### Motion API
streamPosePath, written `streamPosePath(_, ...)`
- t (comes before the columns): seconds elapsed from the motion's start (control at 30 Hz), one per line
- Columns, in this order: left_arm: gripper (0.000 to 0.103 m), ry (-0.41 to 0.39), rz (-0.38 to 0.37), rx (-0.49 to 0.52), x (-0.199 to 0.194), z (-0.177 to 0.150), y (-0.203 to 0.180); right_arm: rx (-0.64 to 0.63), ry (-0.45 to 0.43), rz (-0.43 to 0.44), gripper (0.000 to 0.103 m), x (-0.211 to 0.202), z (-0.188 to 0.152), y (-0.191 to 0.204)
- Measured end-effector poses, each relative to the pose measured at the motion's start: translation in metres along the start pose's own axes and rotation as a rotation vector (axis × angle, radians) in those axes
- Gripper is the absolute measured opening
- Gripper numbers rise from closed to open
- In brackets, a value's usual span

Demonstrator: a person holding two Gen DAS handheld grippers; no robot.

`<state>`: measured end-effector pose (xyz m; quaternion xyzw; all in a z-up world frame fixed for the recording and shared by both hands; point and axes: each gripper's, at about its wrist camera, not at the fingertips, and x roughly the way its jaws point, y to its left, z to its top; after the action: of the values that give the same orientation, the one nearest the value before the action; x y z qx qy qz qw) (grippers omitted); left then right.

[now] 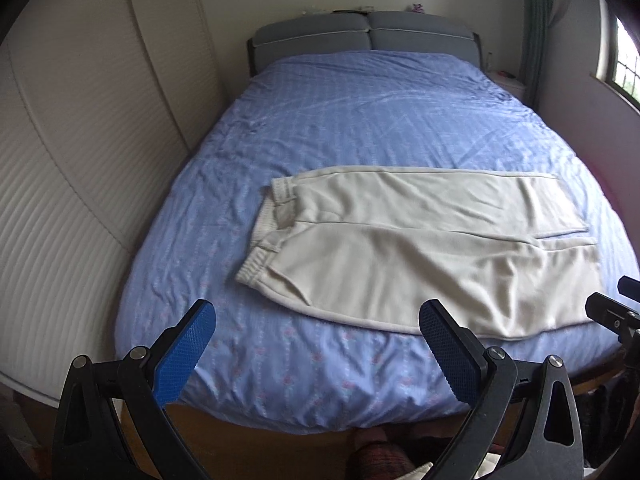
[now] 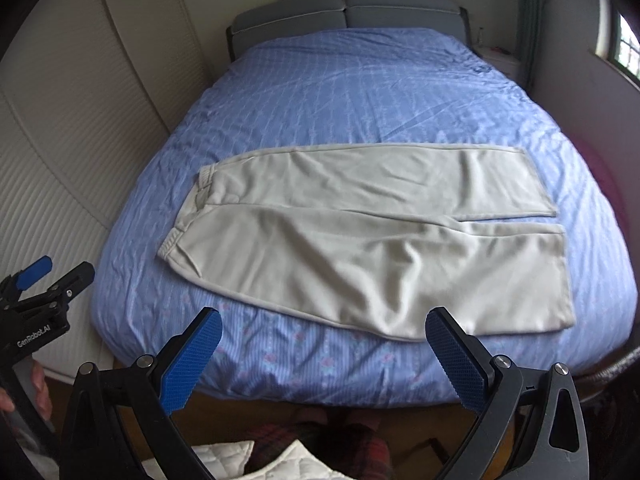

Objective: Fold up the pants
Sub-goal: 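Lower both tools to the trouser legs and close on the hem edges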

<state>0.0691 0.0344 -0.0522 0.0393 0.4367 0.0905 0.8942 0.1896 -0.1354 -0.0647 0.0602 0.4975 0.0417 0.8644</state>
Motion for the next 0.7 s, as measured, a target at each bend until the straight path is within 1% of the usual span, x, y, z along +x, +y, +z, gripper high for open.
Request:
streamPosePath(0.07,0.103,0.006,0.018,-0.003,0.012,0.001,0.008,0.010,0.040,0.031,0.103,0.024,0.007,0.004)
streamPosePath(0.2,0.103,0.032,0.012,0.011,0.047,0.004,0.031,0.054,0.107,0.080,0.103,0.067,0.013,0.020)
streamPosePath(0.27,0.103,0.063,0.003,0.025,0.070,0.005,0.040,0.106,0.146,0.075,0.103,0.091,0.011,0.027)
streamPosePath(0.33,0.103,0.115,-0.015,0.036,0.103,0.004,0.053,0.187,0.190,0.066,0.103,0.115,0.005,0.029)
streamPosePath(0.47,0.103,0.216,-0.048,0.020,0.169,-0.007,0.074,0.332,0.247,0.024,0.103,0.162,-0.012,0.030)
streamPosePath(0.57,0.103,0.288,-0.078,0.002,0.212,-0.019,0.076,0.393,0.296,-0.012,0.102,0.201,-0.025,0.028)
streamPosePath(0.7,0.103,0.355,-0.114,-0.026,0.267,-0.032,0.071,0.463,0.339,-0.025,0.101,0.246,-0.038,0.022)
